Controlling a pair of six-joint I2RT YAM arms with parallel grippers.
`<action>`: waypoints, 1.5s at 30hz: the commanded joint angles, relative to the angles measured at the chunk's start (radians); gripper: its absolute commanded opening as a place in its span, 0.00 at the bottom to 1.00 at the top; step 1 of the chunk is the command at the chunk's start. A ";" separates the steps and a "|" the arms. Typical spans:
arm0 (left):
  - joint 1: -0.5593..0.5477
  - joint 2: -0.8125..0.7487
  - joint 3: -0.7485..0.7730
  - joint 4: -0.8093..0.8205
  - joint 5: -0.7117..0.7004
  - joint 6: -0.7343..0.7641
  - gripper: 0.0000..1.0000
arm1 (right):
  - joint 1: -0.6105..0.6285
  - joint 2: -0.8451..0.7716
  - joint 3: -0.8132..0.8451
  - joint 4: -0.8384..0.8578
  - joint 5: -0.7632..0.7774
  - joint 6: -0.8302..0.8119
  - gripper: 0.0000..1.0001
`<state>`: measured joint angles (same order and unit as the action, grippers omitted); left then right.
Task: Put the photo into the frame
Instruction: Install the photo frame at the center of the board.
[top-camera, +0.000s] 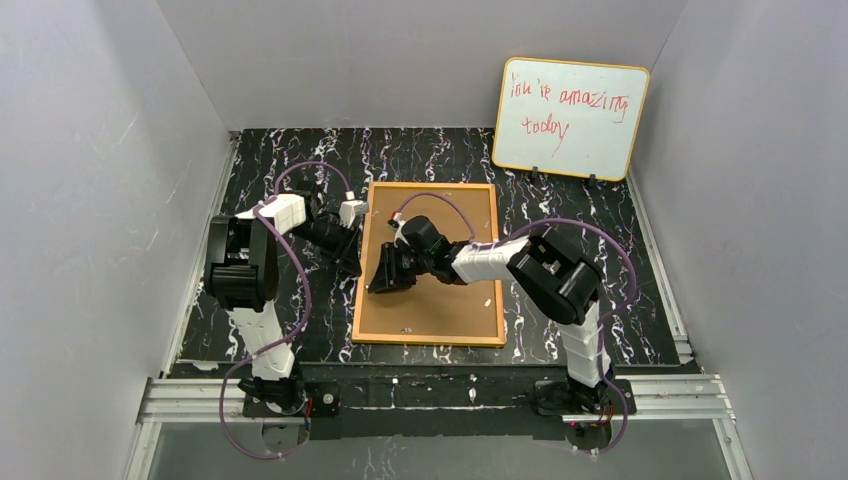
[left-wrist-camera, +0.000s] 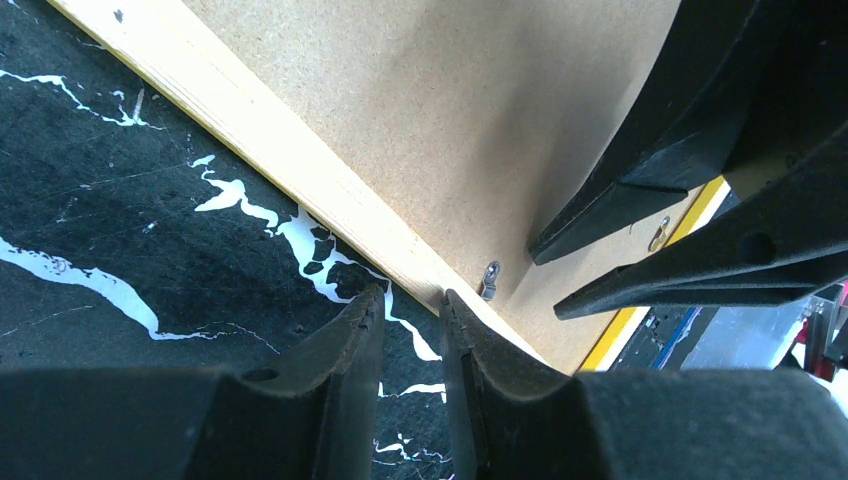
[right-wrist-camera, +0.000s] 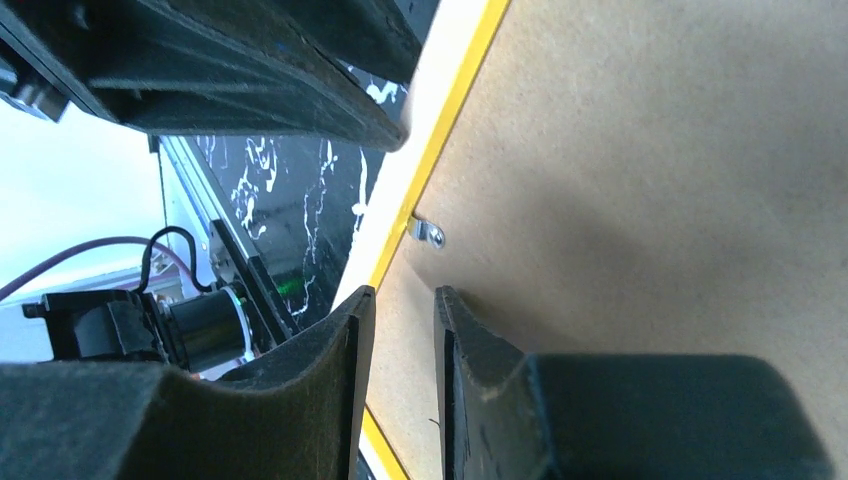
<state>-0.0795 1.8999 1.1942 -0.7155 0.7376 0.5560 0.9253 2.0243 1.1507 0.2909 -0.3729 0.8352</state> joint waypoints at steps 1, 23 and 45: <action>0.003 0.003 0.015 0.001 -0.021 0.007 0.25 | 0.013 0.038 0.056 0.015 -0.015 0.002 0.37; 0.005 0.010 0.020 0.010 -0.014 -0.010 0.27 | 0.000 0.082 0.126 0.045 -0.020 0.009 0.34; 0.072 0.251 0.242 0.180 0.150 -0.279 0.29 | -0.269 0.266 0.492 -0.060 0.025 -0.014 0.45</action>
<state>0.0006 2.1277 1.4391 -0.5491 0.8970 0.2859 0.6434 2.2127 1.5600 0.2855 -0.3576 0.8310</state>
